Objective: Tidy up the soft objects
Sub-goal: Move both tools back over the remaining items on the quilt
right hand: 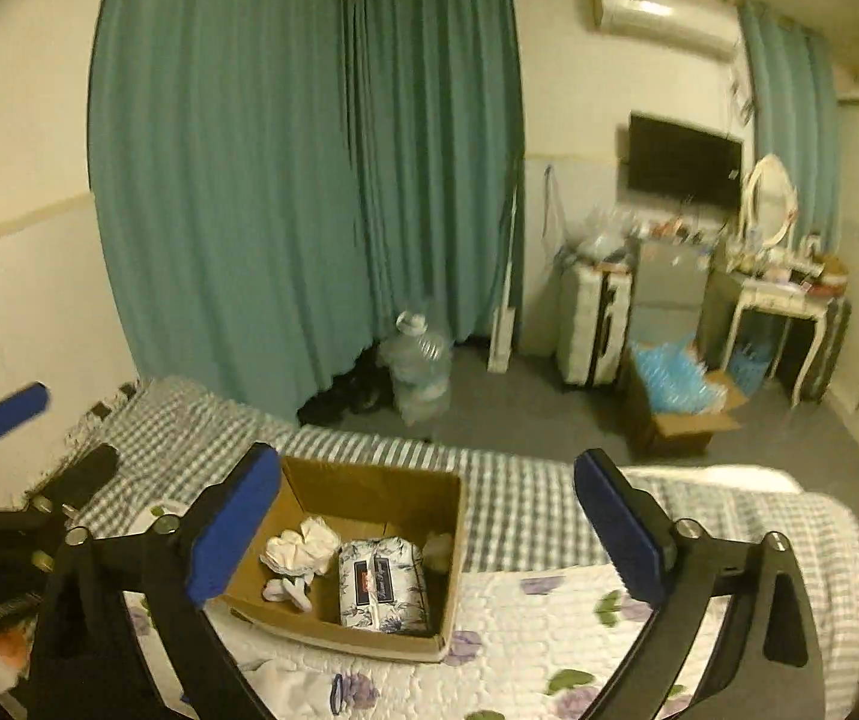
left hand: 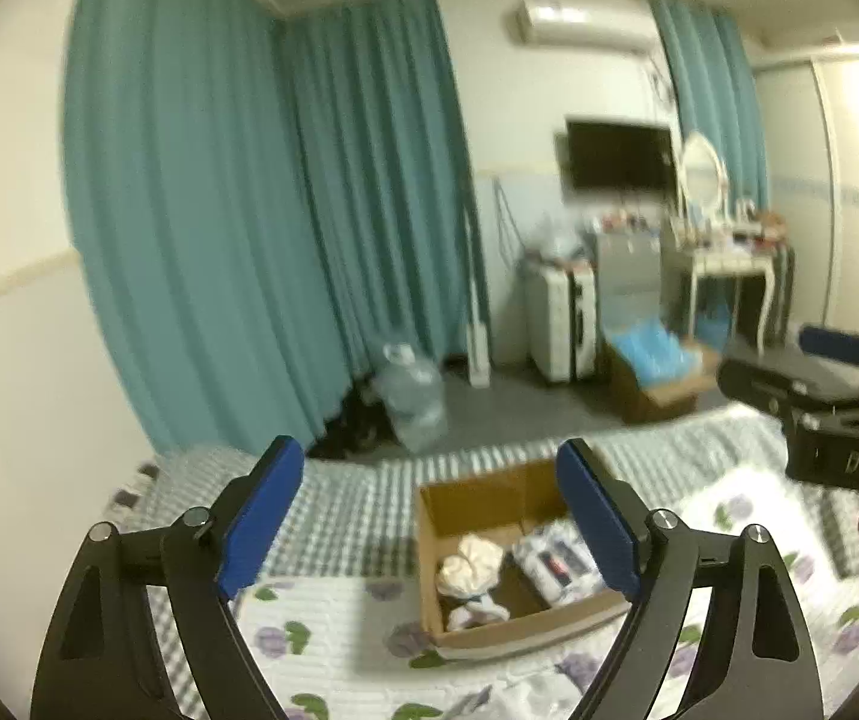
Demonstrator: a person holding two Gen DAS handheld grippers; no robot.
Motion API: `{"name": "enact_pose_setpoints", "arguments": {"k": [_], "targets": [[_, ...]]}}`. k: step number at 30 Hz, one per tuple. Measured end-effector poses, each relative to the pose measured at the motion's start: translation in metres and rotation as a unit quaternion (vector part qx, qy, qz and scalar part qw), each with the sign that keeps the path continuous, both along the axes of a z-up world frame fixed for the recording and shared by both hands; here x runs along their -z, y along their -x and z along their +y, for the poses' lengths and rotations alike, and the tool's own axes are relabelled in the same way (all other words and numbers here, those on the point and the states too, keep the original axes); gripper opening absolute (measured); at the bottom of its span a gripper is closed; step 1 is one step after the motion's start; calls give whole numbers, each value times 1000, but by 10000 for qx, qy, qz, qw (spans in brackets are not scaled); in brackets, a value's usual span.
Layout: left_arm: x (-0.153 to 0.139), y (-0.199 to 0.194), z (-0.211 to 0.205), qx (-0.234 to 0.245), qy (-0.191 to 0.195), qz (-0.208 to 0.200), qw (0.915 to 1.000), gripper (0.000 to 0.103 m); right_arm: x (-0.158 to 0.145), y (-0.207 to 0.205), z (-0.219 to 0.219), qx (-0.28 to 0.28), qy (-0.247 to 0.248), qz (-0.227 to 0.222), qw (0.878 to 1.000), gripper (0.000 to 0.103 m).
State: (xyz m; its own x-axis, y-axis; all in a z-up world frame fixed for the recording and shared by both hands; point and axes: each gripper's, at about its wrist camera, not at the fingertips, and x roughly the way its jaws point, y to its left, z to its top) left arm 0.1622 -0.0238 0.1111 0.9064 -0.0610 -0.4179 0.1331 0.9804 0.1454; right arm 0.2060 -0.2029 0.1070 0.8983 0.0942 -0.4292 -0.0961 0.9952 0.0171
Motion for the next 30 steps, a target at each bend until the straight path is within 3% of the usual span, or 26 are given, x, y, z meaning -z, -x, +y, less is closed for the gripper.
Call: {"name": "enact_pose_setpoints", "arguments": {"k": [6,10,13,22,30], "targets": [[-62,75,28,-131,240,-628,9977,93,-48,70,13,64,168,-334,9993,101],[-75,110,34,-244,-23,-826,9963,93,-60,108,23,-105,139,-494,9986,101],[-75,129,40,-238,-2,-893,9957,93,-59,128,29,-406,-34,-479,9980,101],[-36,141,57,-270,347,-494,9978,93,-21,152,56,-788,-412,-246,9957,101],[52,122,70,-567,413,390,9968,93,67,137,71,-803,-230,277,9961,101]]}}
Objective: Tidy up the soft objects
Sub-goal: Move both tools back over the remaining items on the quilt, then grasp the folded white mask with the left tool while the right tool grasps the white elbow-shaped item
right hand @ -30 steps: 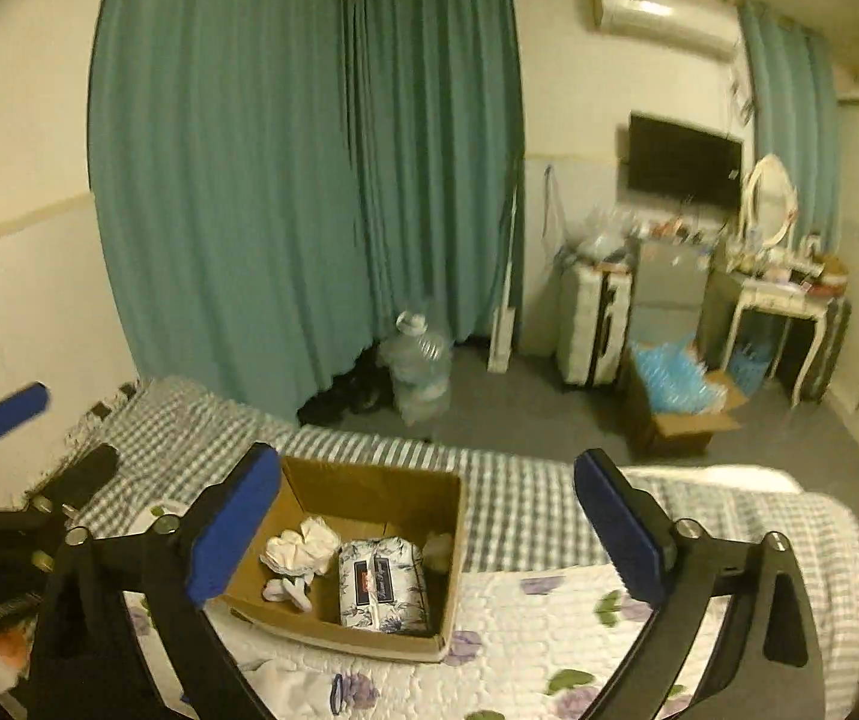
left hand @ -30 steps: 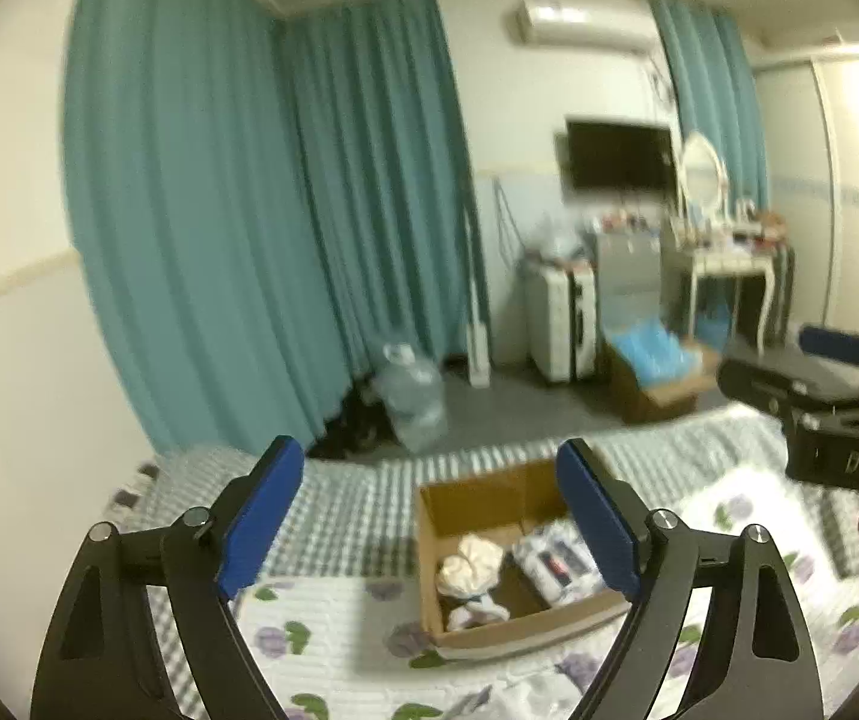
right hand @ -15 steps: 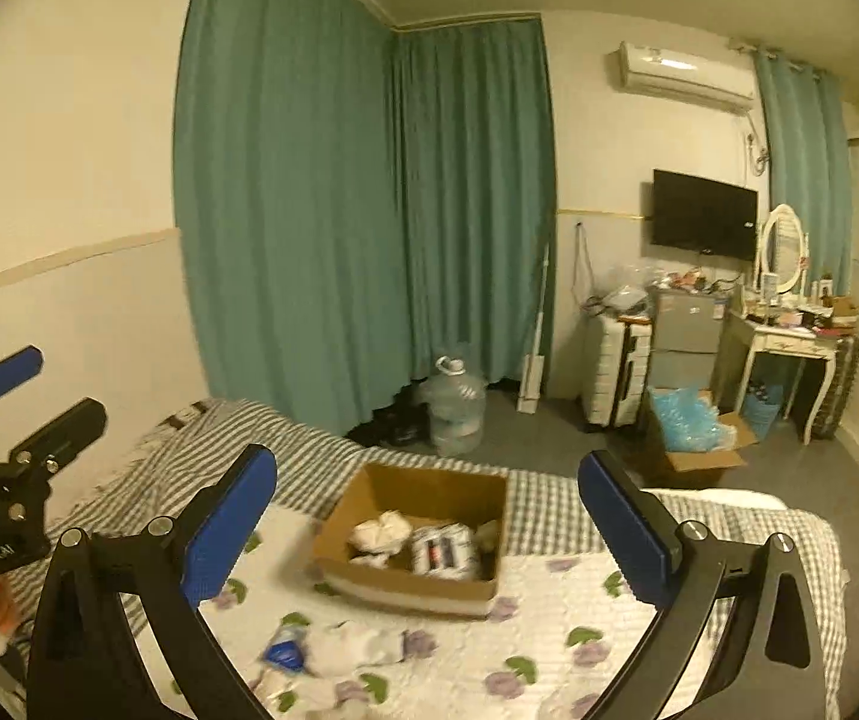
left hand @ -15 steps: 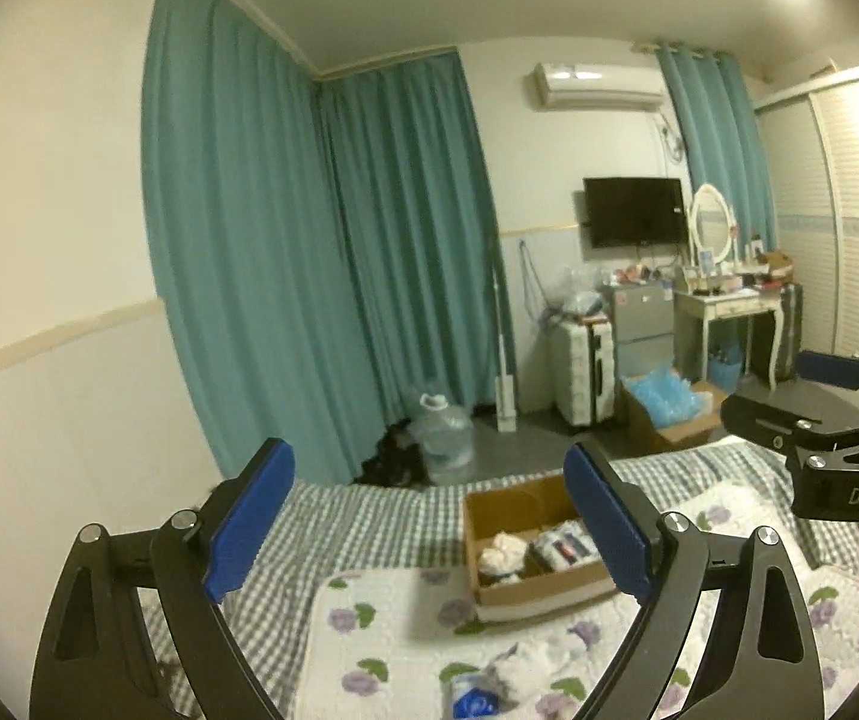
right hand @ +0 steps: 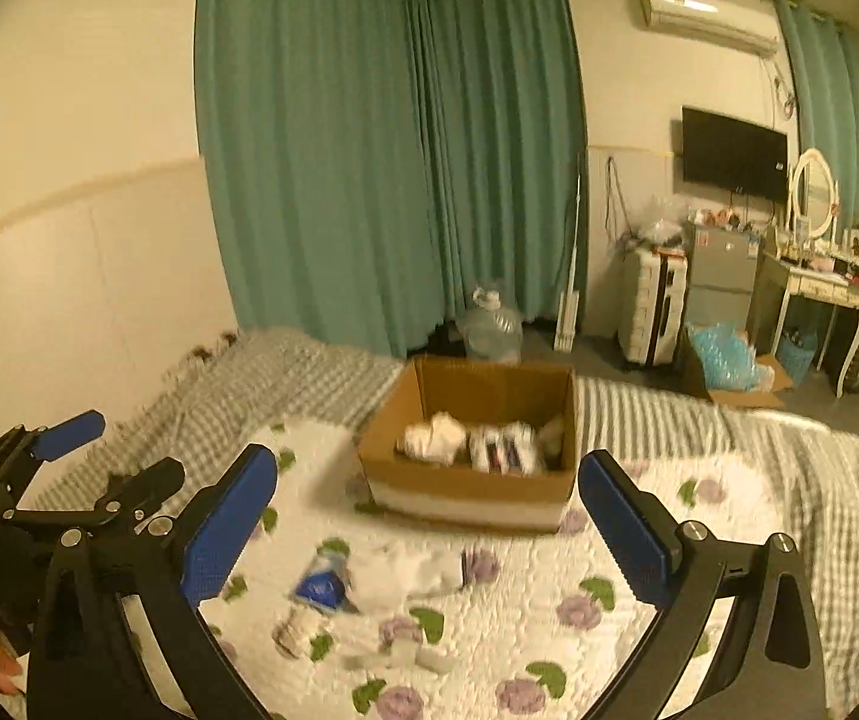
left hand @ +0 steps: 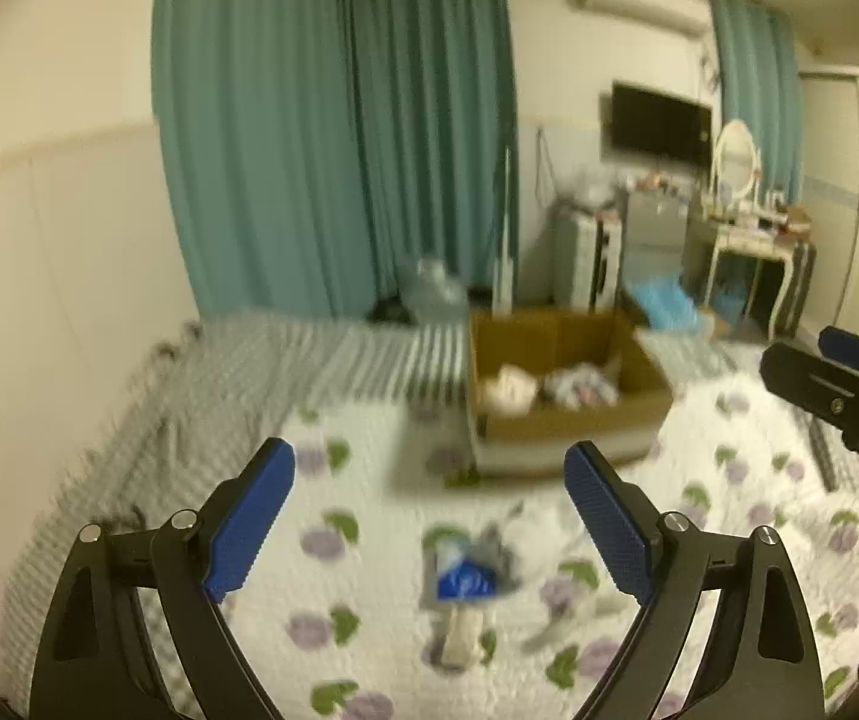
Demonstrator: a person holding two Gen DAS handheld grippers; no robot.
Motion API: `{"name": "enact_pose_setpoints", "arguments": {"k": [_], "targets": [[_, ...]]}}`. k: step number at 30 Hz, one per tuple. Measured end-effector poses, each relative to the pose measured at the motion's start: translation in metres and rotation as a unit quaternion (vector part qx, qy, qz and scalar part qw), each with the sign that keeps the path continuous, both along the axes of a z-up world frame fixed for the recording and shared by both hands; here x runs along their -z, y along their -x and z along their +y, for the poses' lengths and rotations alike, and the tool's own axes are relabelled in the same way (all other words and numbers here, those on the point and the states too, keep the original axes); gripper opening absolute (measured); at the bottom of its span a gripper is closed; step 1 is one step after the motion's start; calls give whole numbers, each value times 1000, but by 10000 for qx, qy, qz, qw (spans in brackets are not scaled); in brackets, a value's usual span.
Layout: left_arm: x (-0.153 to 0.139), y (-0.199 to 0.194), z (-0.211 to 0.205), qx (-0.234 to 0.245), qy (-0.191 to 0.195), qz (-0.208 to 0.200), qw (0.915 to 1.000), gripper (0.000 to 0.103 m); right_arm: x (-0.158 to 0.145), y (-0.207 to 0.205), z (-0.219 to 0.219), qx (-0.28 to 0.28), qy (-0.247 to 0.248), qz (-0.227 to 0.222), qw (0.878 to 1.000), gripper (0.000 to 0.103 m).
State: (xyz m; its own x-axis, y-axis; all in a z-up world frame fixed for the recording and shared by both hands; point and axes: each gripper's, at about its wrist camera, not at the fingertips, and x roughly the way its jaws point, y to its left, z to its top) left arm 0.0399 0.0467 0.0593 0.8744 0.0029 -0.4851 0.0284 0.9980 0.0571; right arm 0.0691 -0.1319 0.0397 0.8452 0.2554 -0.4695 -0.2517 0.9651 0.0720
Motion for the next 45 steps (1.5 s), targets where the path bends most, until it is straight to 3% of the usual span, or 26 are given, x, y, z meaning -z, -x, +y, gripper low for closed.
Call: {"name": "enact_pose_setpoints", "arguments": {"k": [9,13,18,23,26,32,36,45], "targets": [[121,-25,2,-107,-31,1201,9927,93,131,-43,11,-69,108,1139,9934,101],[175,-28,0,-65,-79,1744,9846,92,199,-54,18,-157,89,1868,9822,100],[220,-27,-4,39,-118,2143,9767,91,243,-66,24,-269,188,2463,9686,89],[245,-28,-10,148,-107,2332,9722,91,261,-69,30,-384,258,2673,9625,82],[250,-27,-13,188,-157,2262,9738,88,261,-69,34,-463,272,2696,9615,74],[251,-25,-17,383,-156,2224,9741,53,263,-65,42,-572,340,2702,9605,53],[248,-23,-19,524,-199,2264,9724,35,260,-63,42,-728,144,2765,9581,31],[228,-13,-16,737,-9,2246,9717,30,241,-47,42,-785,48,2634,9615,28]]}}
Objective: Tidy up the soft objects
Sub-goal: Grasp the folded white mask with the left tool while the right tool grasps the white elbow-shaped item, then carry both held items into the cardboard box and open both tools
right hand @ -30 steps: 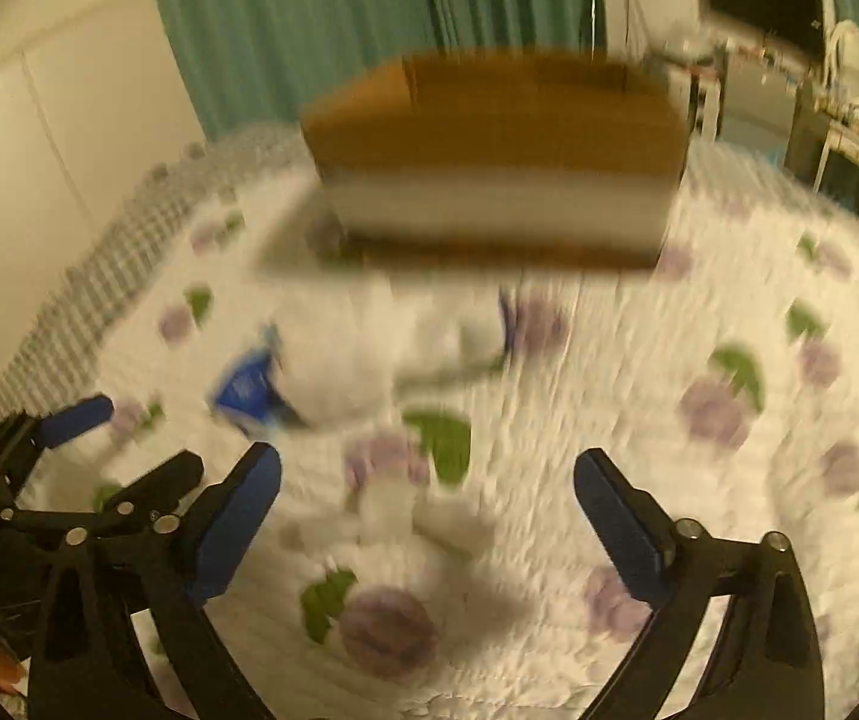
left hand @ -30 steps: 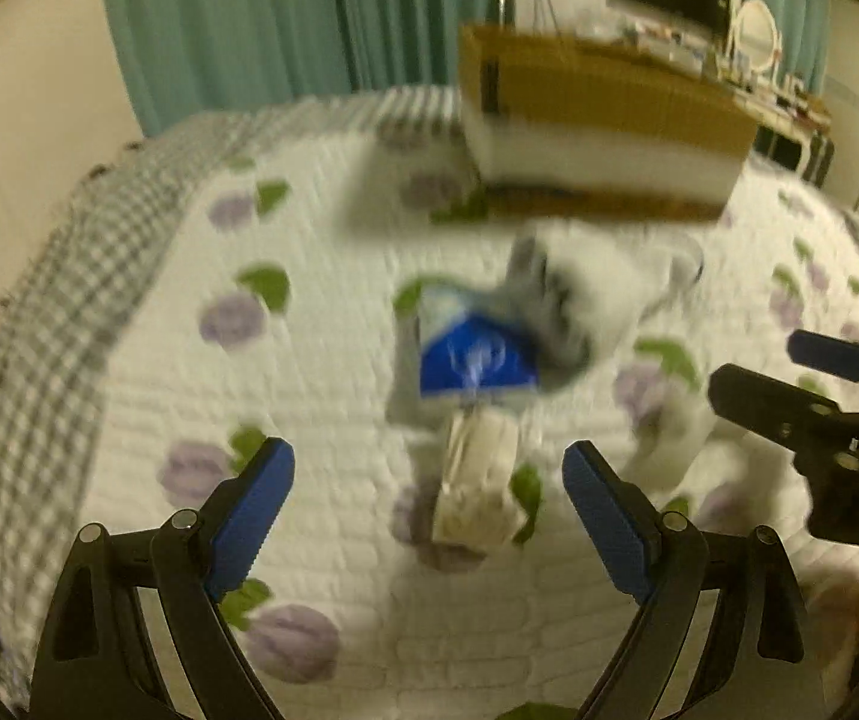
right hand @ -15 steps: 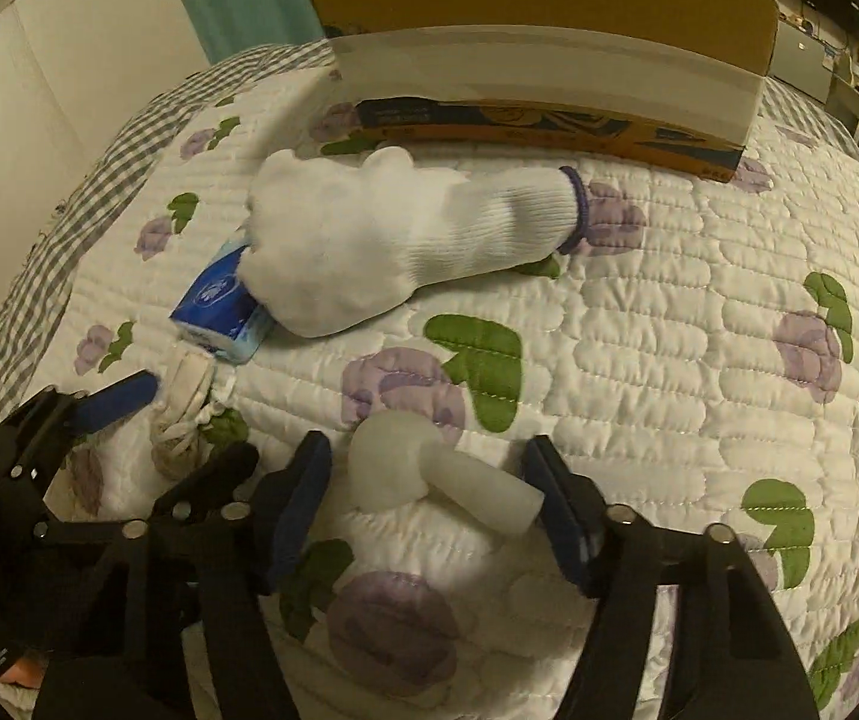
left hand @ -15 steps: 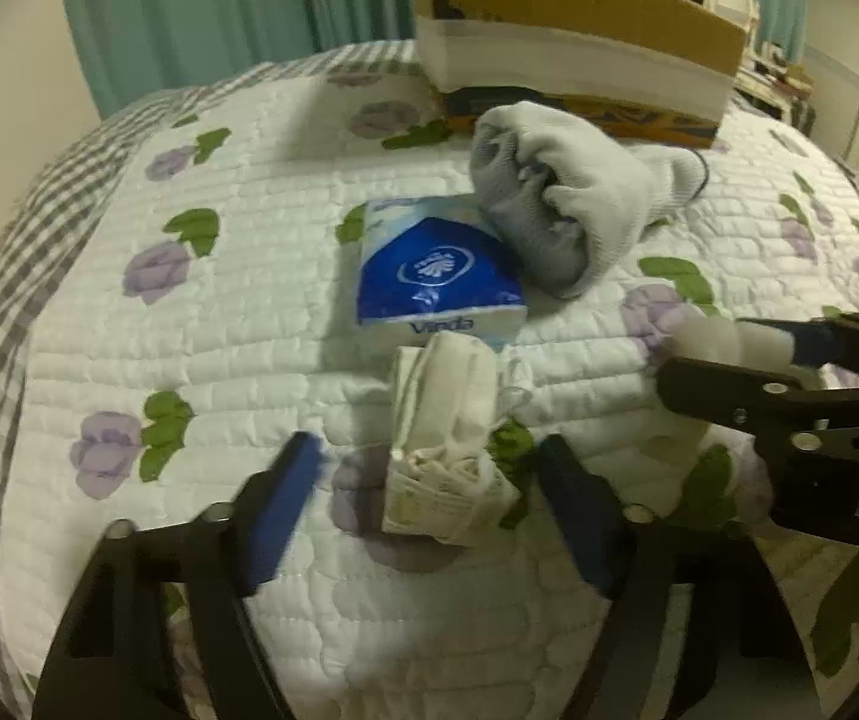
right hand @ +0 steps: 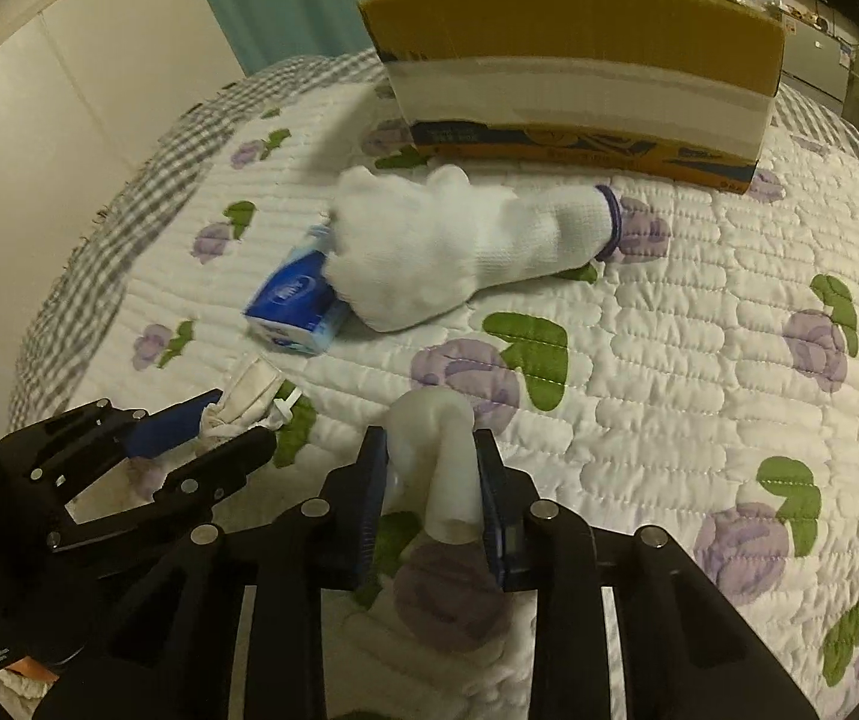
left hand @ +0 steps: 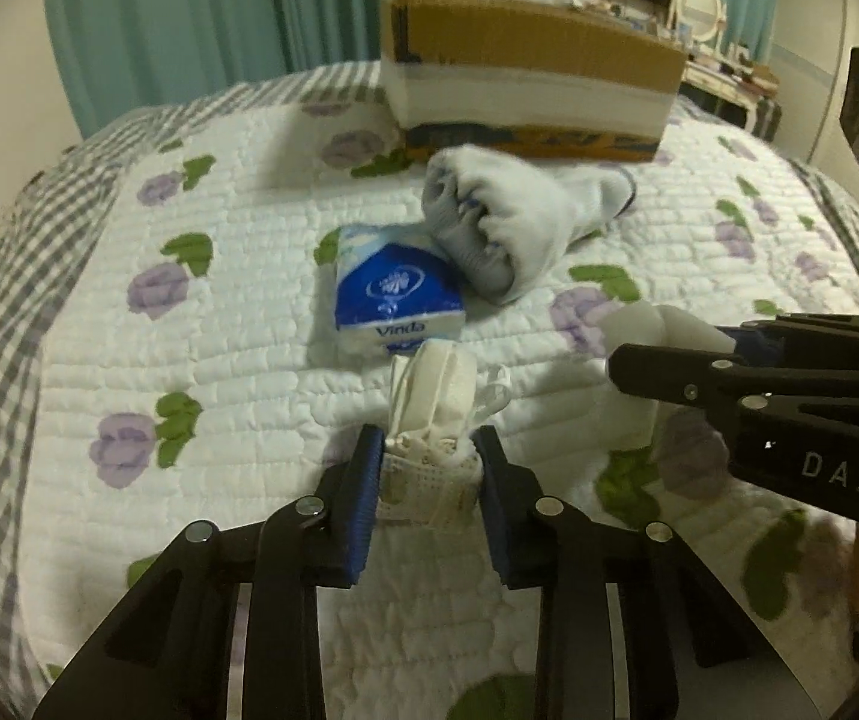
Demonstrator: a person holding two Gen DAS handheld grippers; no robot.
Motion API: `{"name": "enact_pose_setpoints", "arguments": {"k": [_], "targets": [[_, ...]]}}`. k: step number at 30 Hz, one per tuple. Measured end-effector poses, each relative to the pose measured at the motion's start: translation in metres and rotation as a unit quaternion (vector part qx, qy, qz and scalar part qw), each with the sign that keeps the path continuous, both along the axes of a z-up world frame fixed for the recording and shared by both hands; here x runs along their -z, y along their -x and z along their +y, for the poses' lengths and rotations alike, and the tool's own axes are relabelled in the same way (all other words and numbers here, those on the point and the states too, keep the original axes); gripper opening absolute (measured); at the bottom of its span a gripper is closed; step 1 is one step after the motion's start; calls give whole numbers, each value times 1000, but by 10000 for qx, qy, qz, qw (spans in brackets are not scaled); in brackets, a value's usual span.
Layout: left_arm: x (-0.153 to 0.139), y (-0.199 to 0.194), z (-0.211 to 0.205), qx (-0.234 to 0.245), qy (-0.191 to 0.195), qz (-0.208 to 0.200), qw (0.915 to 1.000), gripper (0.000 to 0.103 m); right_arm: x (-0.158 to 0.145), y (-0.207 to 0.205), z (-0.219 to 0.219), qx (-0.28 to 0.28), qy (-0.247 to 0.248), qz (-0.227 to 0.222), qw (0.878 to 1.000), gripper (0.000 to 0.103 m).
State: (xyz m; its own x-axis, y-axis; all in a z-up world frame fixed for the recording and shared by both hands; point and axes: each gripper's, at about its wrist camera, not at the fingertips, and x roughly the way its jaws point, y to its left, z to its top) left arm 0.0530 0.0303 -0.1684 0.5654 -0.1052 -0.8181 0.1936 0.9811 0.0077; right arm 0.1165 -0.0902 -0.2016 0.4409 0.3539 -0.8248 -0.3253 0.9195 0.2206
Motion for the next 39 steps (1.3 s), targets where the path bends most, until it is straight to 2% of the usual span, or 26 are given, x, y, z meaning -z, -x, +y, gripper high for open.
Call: {"name": "enact_pose_setpoints", "arguments": {"k": [14,21,27,32,37,39], "targets": [[-90,27,-1,-122,104,-598,9981,30,-98,45,-15,125,-117,-828,9964,28],[-142,33,-11,-73,-6,-1137,9935,30,-155,51,-36,271,-104,-1363,9902,28],[-187,17,-28,35,-75,-1570,9876,30,-215,25,-51,345,-63,-1919,9808,28],[-219,-21,-46,205,-173,-1945,9805,30,-253,-12,-61,396,18,-2244,9737,28],[-239,-79,-55,267,-26,-2085,9777,30,-271,-59,-68,470,46,-2355,9707,28],[-241,-103,-60,260,-113,-2114,9770,30,-273,-89,-69,487,51,-2367,9703,28]]}}
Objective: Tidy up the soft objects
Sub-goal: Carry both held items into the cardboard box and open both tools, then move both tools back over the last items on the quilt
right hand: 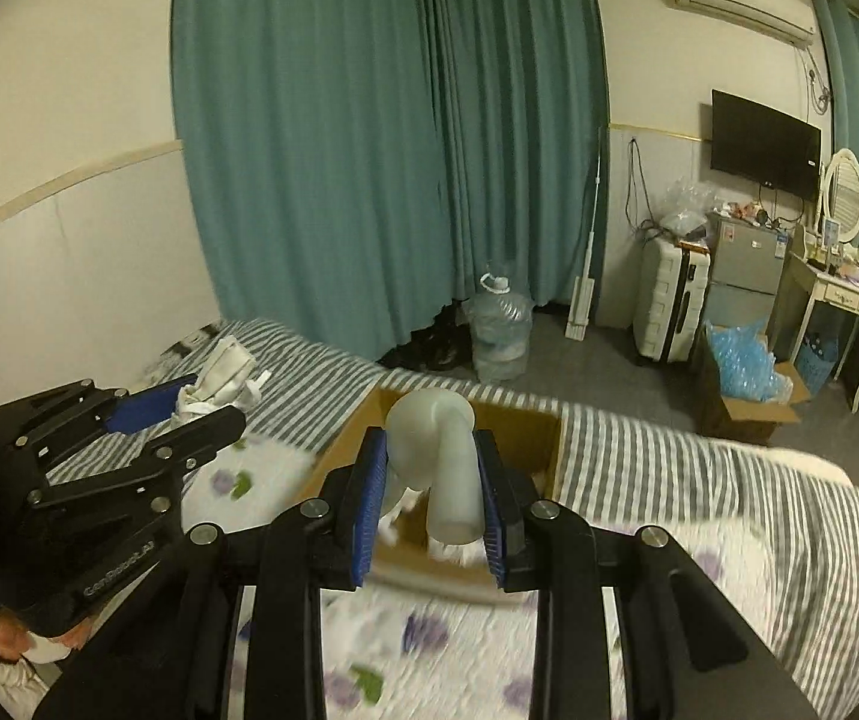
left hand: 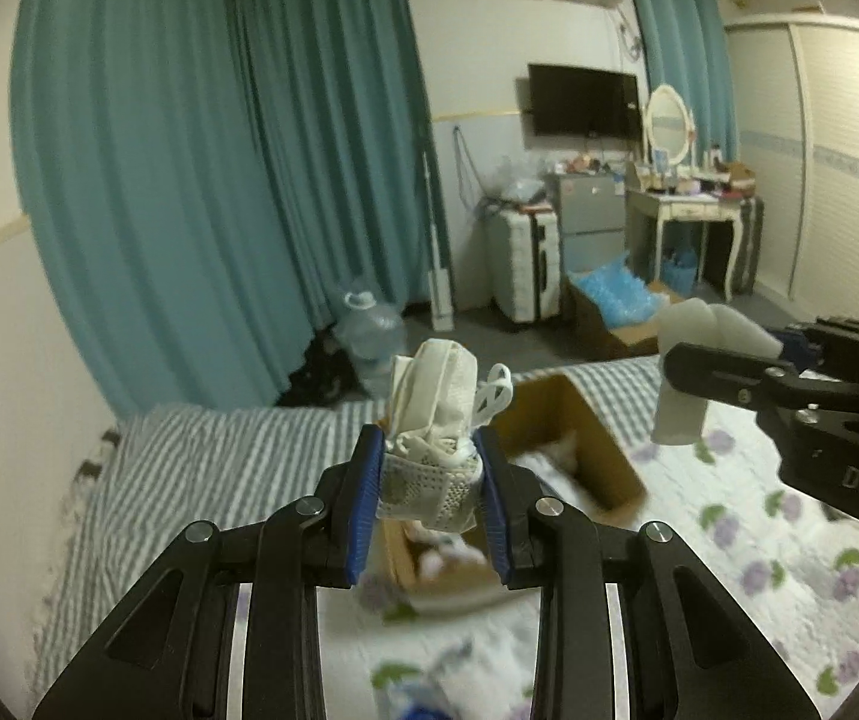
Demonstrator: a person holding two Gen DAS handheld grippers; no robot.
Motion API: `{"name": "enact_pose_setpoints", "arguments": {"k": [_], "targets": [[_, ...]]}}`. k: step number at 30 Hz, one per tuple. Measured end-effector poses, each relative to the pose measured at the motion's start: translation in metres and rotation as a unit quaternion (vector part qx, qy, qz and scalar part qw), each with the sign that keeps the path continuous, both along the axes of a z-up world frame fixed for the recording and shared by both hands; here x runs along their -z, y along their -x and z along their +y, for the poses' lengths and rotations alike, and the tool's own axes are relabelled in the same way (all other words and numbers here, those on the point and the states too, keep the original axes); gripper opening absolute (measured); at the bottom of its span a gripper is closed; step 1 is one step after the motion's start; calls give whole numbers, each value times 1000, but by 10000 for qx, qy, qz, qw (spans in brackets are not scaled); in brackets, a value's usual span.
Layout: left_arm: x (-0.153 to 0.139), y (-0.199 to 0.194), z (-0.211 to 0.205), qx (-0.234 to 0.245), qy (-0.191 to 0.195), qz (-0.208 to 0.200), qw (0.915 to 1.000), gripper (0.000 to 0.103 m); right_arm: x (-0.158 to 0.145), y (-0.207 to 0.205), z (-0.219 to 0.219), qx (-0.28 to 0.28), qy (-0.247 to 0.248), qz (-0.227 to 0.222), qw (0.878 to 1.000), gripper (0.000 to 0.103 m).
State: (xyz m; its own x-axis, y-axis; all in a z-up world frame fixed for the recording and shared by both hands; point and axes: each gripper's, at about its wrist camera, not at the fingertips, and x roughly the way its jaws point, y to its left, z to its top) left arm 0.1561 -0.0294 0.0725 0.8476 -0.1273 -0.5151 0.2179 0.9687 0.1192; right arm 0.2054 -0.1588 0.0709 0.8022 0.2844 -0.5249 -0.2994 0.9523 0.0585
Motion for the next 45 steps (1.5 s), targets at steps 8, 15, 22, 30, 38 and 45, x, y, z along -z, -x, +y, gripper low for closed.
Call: {"name": "enact_pose_setpoints", "arguments": {"k": [8,15,22,30,38,45], "targets": [[38,-100,-17,-59,-230,471,9986,30,48,-108,1,224,-104,517,9984,29],[91,-136,-29,35,-385,741,9965,33,107,-152,2,382,-29,913,9951,32],[116,-149,-37,-23,-653,950,9933,61,126,-159,-15,646,-173,859,9941,75],[88,-134,-25,-252,-612,912,9936,63,77,-126,-25,777,-230,530,9953,85],[-15,-76,-2,-353,-126,268,9989,77,-36,-46,-36,802,-207,-300,9961,96],[-115,10,33,-454,395,-521,9968,92,-126,49,-29,707,-169,-1069,9916,101]]}}
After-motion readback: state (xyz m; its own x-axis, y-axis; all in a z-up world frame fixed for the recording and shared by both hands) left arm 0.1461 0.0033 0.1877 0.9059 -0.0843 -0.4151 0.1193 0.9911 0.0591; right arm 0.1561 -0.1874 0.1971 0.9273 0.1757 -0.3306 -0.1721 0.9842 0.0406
